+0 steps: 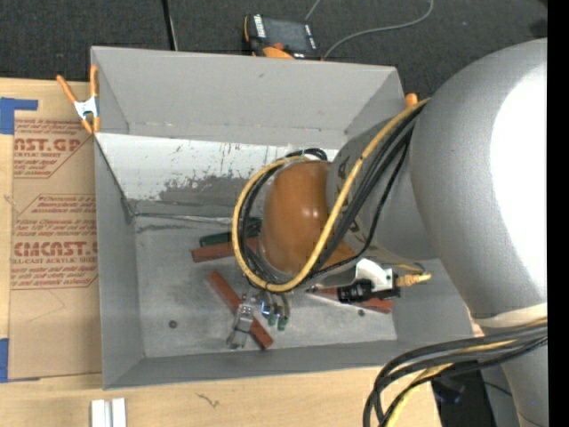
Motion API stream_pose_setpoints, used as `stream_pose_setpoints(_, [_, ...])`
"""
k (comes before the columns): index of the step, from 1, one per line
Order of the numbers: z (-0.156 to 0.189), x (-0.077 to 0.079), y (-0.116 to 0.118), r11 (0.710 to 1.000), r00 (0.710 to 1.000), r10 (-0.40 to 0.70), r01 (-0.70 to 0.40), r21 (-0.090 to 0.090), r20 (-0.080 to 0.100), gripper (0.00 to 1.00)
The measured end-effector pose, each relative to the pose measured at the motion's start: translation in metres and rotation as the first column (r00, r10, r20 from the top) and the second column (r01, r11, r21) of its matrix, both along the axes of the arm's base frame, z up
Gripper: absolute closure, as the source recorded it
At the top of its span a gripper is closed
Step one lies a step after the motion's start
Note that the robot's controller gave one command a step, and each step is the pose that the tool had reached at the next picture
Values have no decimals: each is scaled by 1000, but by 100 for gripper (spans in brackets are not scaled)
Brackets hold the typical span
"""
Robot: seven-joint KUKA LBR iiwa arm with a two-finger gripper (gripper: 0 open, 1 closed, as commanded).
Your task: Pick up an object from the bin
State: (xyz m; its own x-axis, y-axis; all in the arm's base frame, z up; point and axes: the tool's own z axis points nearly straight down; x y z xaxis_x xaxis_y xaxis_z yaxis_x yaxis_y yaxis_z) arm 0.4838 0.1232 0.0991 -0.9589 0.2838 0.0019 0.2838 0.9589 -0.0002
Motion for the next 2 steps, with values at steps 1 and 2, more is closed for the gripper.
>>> stream_pose_setpoints(1, [-31, -1, 6, 985, 985, -175, 175, 0, -2, 0])
stream_pose_setpoints(2, [-32, -2, 7, 985, 985, -175, 175, 0, -1, 0])
